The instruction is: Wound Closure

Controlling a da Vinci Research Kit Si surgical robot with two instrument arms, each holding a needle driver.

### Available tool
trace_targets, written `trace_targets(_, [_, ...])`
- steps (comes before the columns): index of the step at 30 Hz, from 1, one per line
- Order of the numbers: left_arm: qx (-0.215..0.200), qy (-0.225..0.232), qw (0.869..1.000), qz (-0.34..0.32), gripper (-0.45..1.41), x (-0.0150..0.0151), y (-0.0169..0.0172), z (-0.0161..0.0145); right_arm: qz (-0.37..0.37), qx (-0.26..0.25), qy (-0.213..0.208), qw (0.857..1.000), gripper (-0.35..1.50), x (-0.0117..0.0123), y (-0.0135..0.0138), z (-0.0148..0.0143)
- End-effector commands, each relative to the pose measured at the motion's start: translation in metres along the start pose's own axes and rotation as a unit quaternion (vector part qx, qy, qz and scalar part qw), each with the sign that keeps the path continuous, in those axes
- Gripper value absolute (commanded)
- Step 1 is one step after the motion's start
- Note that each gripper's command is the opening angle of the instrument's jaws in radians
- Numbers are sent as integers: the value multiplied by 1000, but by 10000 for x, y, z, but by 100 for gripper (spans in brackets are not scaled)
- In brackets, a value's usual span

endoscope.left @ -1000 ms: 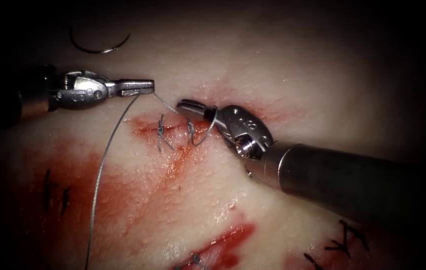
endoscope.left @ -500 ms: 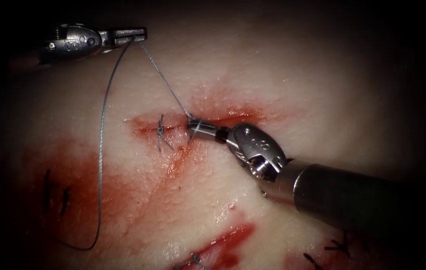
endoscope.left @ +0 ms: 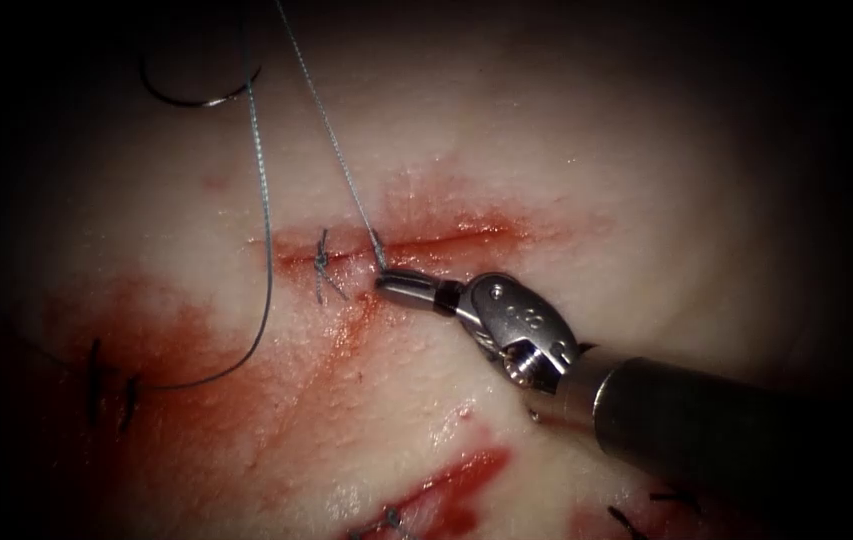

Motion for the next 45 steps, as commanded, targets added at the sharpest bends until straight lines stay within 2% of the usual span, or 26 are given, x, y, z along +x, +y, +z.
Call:
trace_targets(1, [6,0,1000,4,-45,-2,-11,12,-3,-2,-3,1000,-35,-3,1,9])
trace_targets(5, [23,-22,999,14,-45,-8,-20,25,-6,-5,-8,1000,-35,-8,0,6])
trace_targets(8, [53,-51,997,37,-45,-13,-25,35,-7,-7,-9,1000,-35,-10,1,5])
trace_targets(13, [120,-128,984,39,-45,-24,-34,45,-10,-6,-9,1000,-35,-16,-4,5])
trace_targets(15, [126,-150,980,46,-45,-27,-36,49,-12,-4,-21,1000,-35,-22,-8,4])
trace_targets(28, [129,-150,976,86,-45,-49,-35,65,-32,6,-109,994,-35,-88,-29,-8])
trace_targets(40, [132,-151,974,109,-45,-66,-40,70,-24,0,-128,991,-35,-106,-30,-27])
trace_targets(45, [130,-149,973,118,-45,-68,-41,65,-25,2,-128,991,-35,-107,-35,-28])
